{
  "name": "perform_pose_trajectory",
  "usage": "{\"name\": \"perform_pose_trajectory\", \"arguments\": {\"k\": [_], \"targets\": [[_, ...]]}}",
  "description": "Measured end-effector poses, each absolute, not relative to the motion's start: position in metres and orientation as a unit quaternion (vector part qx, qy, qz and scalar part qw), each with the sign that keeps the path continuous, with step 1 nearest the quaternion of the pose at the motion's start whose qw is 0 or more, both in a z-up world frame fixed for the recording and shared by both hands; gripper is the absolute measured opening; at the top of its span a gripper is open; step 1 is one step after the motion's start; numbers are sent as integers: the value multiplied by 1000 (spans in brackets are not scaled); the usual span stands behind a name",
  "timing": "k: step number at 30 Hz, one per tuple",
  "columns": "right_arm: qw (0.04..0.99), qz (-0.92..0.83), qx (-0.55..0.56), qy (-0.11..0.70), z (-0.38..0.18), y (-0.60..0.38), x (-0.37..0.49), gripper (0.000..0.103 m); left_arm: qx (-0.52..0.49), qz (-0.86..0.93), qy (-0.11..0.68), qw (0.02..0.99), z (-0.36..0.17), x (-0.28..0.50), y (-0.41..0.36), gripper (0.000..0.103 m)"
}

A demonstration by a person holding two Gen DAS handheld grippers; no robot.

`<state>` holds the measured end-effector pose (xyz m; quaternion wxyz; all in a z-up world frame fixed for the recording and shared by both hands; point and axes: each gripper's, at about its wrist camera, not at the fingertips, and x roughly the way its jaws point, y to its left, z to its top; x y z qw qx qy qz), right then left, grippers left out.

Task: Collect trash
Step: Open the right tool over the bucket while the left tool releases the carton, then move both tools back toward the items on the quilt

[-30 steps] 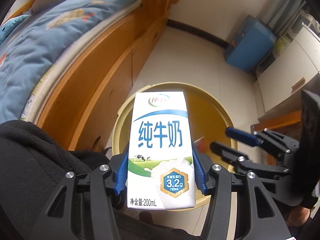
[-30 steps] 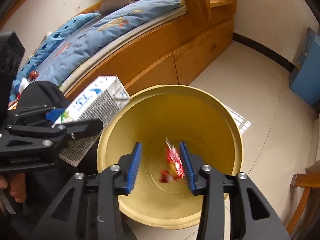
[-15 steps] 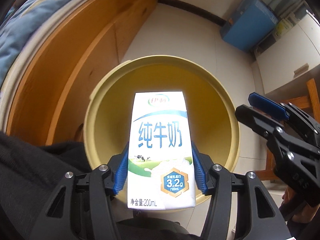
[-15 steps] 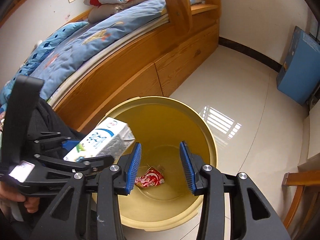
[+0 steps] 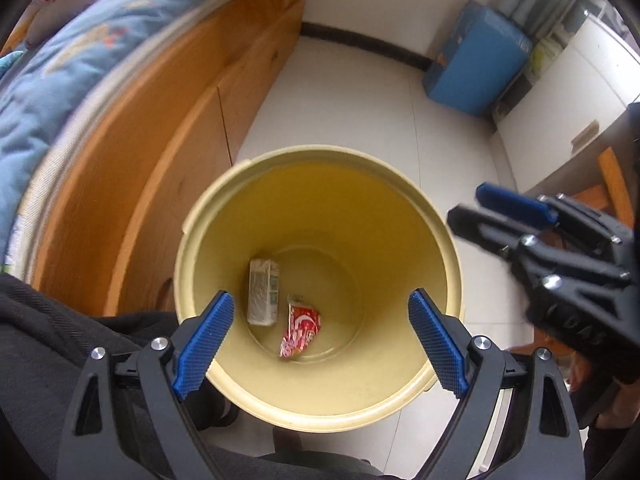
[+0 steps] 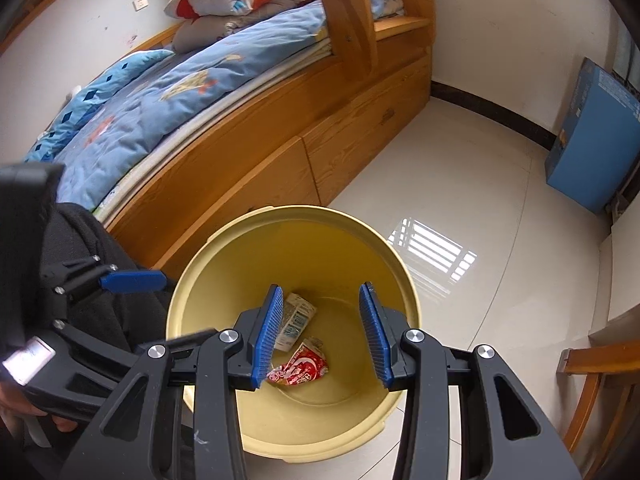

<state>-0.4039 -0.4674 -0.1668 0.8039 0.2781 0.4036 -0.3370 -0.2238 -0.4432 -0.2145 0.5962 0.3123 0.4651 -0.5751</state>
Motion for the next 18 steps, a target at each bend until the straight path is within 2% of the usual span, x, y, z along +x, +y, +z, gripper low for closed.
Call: {"name": "perform_pose_trajectory", "arguments": {"k": [6,9,11,13,18], "targets": [[826,-317,258,387,-148,-459,-385,40,269,-574,425,646,-168,-205,-422,89],[844,-303,238,374,-131,-451,-370,51,242,-562,402,681,-142,-187,-406,89],[855,-292,227,363,-121,-446,-361,52,222,-552,387,704,-123,-174,-395,89],[871,-277,210,347,-107,-438,-348,61,200,-538,373,729,-104,-162,-383,91],[909,-214,192,301,-75,-416,-309,70,159,-486,329,793,-68,-129,-333,96]]}}
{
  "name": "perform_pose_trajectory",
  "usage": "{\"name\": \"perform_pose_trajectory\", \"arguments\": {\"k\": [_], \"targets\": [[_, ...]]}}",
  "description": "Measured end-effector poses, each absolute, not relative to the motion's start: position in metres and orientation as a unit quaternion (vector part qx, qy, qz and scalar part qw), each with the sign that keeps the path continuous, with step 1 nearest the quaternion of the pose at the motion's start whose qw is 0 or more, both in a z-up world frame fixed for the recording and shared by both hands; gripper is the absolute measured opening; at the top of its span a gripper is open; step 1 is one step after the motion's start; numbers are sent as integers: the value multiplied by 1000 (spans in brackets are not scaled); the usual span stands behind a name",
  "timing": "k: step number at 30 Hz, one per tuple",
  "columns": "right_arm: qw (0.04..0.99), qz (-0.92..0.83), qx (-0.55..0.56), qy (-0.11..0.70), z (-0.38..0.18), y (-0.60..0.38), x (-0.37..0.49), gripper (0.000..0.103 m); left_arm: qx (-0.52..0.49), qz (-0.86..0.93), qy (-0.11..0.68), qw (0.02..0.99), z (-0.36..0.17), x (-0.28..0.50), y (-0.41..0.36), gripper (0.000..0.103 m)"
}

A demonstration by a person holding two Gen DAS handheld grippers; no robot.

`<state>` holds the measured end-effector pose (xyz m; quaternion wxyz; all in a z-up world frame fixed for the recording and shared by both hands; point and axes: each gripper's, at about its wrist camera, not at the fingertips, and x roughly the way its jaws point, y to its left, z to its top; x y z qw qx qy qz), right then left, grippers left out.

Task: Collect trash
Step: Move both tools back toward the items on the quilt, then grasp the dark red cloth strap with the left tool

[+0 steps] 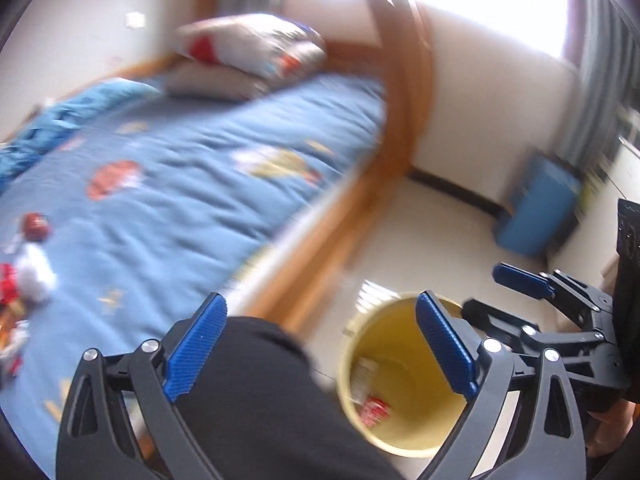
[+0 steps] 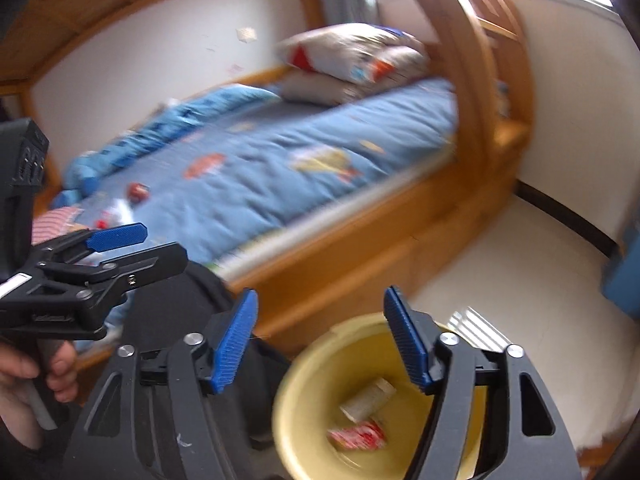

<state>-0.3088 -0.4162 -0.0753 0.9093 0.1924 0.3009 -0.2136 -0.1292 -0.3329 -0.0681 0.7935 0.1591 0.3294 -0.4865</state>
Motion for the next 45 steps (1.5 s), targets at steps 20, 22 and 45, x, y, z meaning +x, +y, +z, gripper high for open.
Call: {"name": "perform_pose_trajectory", "arguments": {"k": [20,22,45], "targets": [[970,85,111,197,4,-264,-118,95,16,-176,283,943,-10,3,-98,99],[970,98,111,195,4,-253,-107,95,4,-152,285,946,-12,11,-78,99],[958,153,68,234,-33,-175,5,95,-53,-7,363,930,-68,111,13,99]]}}
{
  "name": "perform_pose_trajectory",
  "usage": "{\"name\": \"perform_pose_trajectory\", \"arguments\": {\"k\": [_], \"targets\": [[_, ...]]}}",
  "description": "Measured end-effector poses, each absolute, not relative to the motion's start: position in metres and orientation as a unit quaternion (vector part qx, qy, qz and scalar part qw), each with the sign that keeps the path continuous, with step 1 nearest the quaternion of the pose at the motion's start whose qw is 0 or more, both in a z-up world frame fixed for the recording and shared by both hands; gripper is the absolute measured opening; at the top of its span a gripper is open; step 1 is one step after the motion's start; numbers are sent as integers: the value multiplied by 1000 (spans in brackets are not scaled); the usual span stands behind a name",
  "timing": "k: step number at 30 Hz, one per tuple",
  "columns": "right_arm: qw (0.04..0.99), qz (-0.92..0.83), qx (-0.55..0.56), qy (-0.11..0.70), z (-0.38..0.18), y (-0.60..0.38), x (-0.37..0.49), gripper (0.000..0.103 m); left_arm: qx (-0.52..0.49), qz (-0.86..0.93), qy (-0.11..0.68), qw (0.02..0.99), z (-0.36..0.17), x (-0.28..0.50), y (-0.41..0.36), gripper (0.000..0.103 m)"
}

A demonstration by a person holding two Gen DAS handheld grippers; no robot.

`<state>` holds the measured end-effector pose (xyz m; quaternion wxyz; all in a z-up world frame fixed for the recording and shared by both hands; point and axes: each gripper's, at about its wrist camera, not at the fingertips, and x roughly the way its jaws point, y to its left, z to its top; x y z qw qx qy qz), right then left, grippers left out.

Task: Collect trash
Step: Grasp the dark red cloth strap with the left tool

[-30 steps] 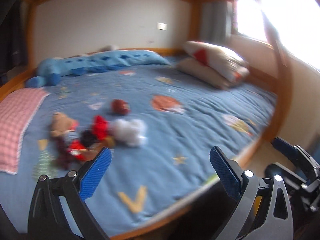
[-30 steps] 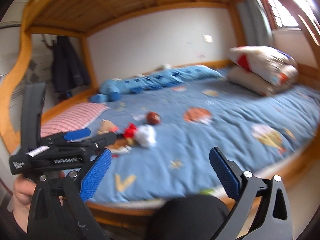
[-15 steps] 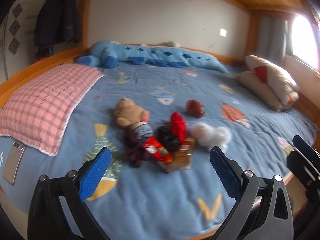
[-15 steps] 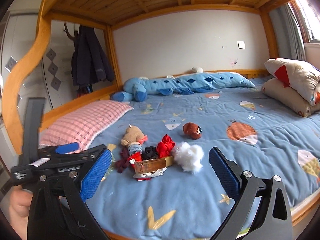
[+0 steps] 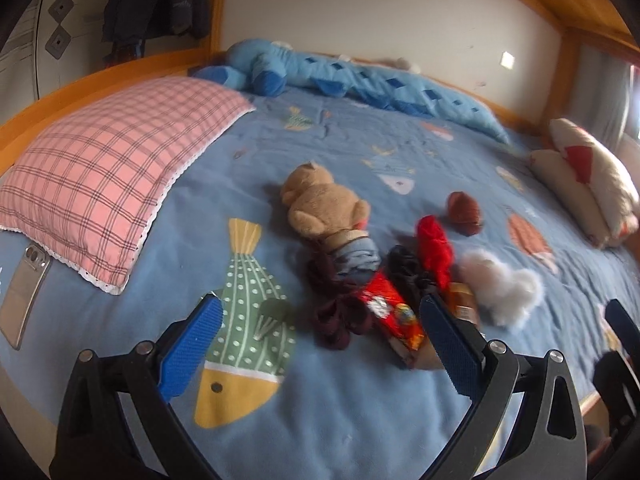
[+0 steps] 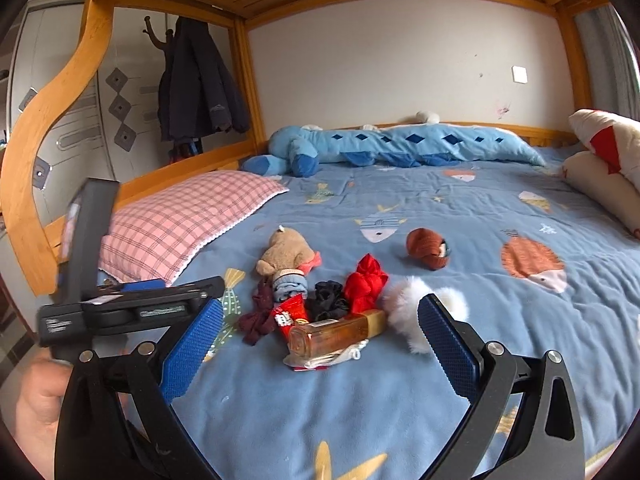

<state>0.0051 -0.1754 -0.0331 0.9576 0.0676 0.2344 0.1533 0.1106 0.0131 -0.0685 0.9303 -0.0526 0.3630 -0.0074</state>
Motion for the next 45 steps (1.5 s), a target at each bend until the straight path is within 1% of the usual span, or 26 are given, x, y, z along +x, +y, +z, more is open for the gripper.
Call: {"name": "perform_pose_trajectory", "arguments": {"k": [12,14,18,21,24,26,27,28,33,36,41,45], "targets": [[944,180,76,265,-49,-159,50,95,-54,18,441,896,-123,185,9,98],[943,183,78,269,-51,-156,58,95,-61,19,453,889,-132,197,11,91],[937,190,87,280,-55,-153,71,95,-78,13,471,878,-143,207,15,84],[935,193,86,284,-56,-150,78,95,-83,5,479,874,-148,211,14,77],[933,195,88,289,-58,-147,85,95,-73,11,482,873,-153,213,12,62],[931,198,93,292,-59,-146,89,95,-63,14,482,874,-155,212,11,40],[930,198,93,294,-61,-146,91,95,-65,7,481,874,-155,212,11,33],[929,197,93,300,-62,-144,94,95,-72,-3,481,874,-155,211,12,20],[920,205,106,317,-67,-136,103,95,-99,-46,477,872,-150,202,19,18],[915,213,109,325,-67,-128,106,95,-98,-55,464,879,-140,194,25,18],[911,224,97,331,-63,-114,109,95,-107,-62,442,888,-120,189,42,18],[902,233,83,353,-63,-96,125,95,-119,-55,431,893,-109,191,63,18]]}}
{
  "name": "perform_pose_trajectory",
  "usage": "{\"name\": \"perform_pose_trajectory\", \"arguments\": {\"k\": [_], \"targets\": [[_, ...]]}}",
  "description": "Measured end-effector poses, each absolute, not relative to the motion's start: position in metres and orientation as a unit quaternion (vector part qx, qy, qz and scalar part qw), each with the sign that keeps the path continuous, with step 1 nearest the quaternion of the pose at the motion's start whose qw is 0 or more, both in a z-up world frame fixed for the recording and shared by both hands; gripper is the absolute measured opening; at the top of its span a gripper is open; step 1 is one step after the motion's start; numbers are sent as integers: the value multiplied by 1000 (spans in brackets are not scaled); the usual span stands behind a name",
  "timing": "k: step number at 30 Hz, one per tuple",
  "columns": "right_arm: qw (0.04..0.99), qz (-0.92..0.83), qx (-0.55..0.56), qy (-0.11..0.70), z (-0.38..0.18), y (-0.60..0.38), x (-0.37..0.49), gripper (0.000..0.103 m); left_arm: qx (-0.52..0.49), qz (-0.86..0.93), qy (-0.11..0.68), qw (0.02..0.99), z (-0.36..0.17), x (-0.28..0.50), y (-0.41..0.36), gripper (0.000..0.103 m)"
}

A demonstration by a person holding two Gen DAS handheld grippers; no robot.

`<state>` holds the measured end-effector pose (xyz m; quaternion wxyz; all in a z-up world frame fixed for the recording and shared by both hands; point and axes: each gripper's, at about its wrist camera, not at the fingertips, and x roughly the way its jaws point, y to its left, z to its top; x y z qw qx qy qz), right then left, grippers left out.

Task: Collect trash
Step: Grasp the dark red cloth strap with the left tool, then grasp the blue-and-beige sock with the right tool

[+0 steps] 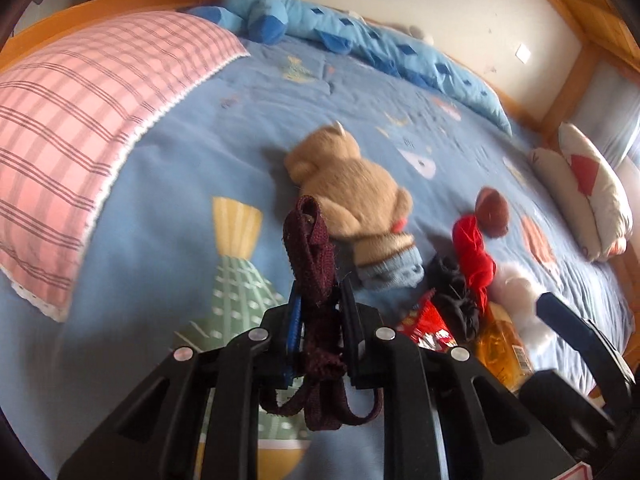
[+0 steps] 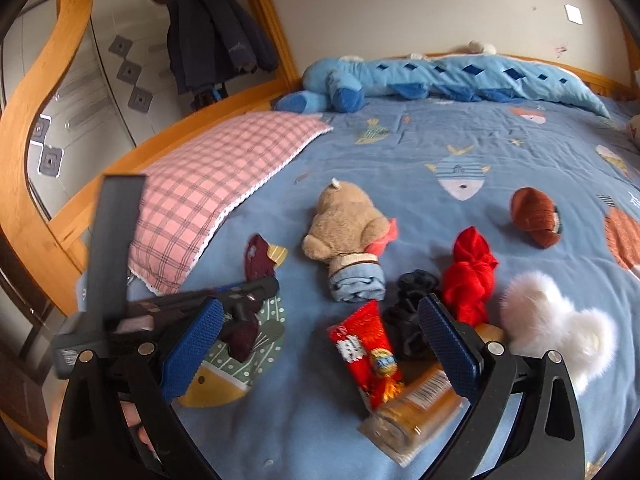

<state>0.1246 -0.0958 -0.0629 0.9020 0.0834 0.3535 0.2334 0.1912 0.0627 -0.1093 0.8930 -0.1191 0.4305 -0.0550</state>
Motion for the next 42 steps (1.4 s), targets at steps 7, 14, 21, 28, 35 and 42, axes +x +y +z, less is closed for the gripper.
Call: {"name": "perform_pose_trajectory", "arguments": {"k": [7,14,21,28,35,42], "targets": [[890,234,68,386,-70,-76,159,95,-141,-63,435,887,-114,203,89,18],[862,235,57,445,-92,-60,189,95,-160,-70,439,881,-124,219,110,19],[836,208,65,504,-116,-49,222,93,-166,-80,439,879,-129,223,115,19],[828,157,31,537,-131,-43,235,43,-168,-88,445,875,-134,224,112,19],[839,177,76,508,-131,-57,224,36,-163,-92,447,874,-135,222,106,19],[851,239,104,455,-91,-63,174,36,-151,-104,448,875,-124,200,94,19]]}}
